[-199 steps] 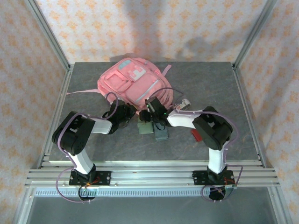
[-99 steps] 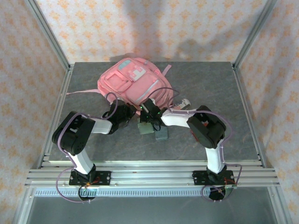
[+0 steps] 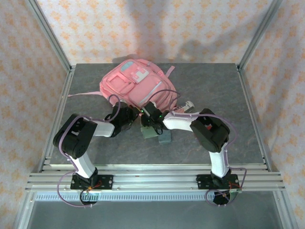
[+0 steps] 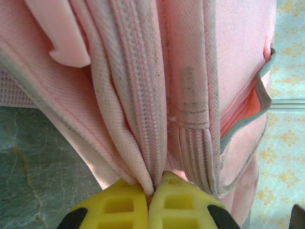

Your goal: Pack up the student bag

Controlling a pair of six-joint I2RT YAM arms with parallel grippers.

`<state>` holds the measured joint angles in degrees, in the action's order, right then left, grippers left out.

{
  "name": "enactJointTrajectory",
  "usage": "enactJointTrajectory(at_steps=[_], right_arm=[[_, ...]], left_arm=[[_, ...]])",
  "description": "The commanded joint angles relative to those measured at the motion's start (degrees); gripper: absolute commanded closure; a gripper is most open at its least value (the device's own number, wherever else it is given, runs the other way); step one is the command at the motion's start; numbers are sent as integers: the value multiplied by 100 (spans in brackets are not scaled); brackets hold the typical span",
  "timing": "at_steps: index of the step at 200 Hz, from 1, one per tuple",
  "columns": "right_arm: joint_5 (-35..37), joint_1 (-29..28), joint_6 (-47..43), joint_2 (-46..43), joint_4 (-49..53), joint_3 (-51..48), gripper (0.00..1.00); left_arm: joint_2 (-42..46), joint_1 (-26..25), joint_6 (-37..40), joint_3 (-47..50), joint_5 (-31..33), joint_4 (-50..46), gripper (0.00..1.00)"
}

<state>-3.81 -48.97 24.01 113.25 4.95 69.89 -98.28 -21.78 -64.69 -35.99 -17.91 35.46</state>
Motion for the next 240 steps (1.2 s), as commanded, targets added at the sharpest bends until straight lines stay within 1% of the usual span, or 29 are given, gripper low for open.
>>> enactJointTrajectory(at_steps=[1, 33, 57, 87, 111, 138, 159, 172, 192, 209, 218, 240], right_arm=[[319, -58, 4, 205, 420, 242, 83], [497, -55, 51, 327, 569, 318, 100], [530, -7, 43, 278, 640, 297, 100], [474, 92, -184, -159, 851, 268, 100], [339, 468, -366, -607, 1039, -24, 100], [528, 992, -611, -1032, 1148, -442, 100], [642, 1264, -710, -1270, 1126, -639, 100], [710, 1267, -783, -1345, 1170, -643, 100], [394, 1182, -818, -1529, 1091, -749, 100], [147, 912, -871, -1668, 1045, -767, 100], [9, 743, -882, -1683, 999, -710, 100], [-598, 425, -710, -1505, 751, -450, 100]], left_arm=[[-10, -98, 26, -213, -249, 275, 100], [19, -98, 44, -198, -230, 260, 100], [53, -98, 90, -181, -217, 255, 100], [214, 18, 264, -140, -178, 33, 100], [411, 252, 404, -17, -212, -138, 100], [612, 509, 715, 17, -209, -513, 100], [687, 552, 970, -100, -186, -768, 100], [669, 552, 1081, -237, -207, -919, 100], [619, 562, 1310, -529, -197, -1136, 100], [571, 618, 1649, -931, -29, -1606, 100], [559, 722, 1794, -1129, 66, -1818, 100], [522, 1110, 1947, -1477, 167, -2080, 100]])
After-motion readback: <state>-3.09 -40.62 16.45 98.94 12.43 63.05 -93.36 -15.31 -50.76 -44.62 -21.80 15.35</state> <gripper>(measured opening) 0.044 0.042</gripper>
